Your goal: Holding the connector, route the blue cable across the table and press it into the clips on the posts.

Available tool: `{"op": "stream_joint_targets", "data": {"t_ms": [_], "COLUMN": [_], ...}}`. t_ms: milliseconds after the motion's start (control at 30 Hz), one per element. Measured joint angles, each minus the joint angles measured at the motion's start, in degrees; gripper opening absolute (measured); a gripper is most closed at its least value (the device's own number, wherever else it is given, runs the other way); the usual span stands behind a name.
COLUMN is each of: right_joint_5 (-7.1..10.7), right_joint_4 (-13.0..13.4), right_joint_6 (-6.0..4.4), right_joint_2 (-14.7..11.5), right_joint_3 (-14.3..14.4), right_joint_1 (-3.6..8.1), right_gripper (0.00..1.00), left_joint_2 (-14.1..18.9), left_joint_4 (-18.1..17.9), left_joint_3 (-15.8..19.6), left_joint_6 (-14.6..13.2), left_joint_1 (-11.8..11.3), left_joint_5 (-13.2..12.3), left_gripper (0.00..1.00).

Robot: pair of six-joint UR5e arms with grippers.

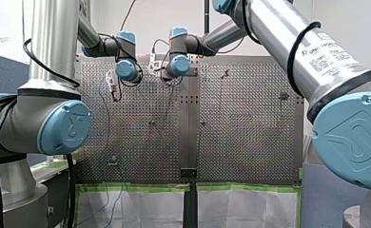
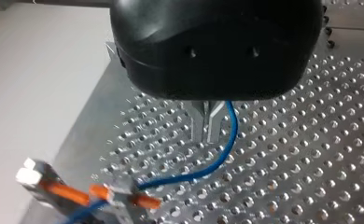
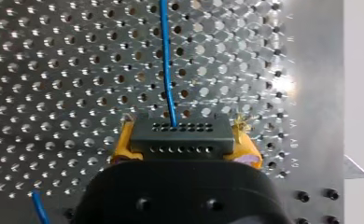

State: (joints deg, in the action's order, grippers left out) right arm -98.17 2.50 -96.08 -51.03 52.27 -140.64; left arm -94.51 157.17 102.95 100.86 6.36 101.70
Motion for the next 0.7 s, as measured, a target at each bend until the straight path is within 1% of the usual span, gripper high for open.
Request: {"op": "stream_joint_targets", "data": {"t_ms": [133, 267, 400, 533, 700], "right_joint_5": [-0.07, -0.12, -0.03, -0.02, -0.08], "right_joint_4": [0.0, 0.0, -0.1, -0.9, -1.4], "right_joint_6": [0.0, -0.02, -0.13, -0.14, -0.04], "right_joint_2": [0.0, 0.0, 0.0, 0.0, 0.0], "right_joint_3": [1.1, 1.9, 2.4, 2.6, 3.6], "right_joint_1": [-0.01, 0.04, -0.09, -0.18, -0.2], "right_gripper": [0.0, 0.0, 0.0, 0.0, 0.0], "left_joint_2": [2.0, 3.5, 3.8, 3.7, 2.6], "left_joint_4": [-1.8, -3.1, -4.1, -5.8, -8.0], "left_joint_3": [2.1, 4.5, 6.6, 8.7, 11.7], "left_joint_6": [0.8, 0.6, 0.5, 0.6, 0.5], "left_joint_1": [0.0, 0.0, 0.1, 0.2, 0.6], "left_joint_5": [0.1, 0.1, -0.1, -0.5, -0.3], "left_gripper": [0.0, 0.0, 0.0, 0.0, 0.0]}}
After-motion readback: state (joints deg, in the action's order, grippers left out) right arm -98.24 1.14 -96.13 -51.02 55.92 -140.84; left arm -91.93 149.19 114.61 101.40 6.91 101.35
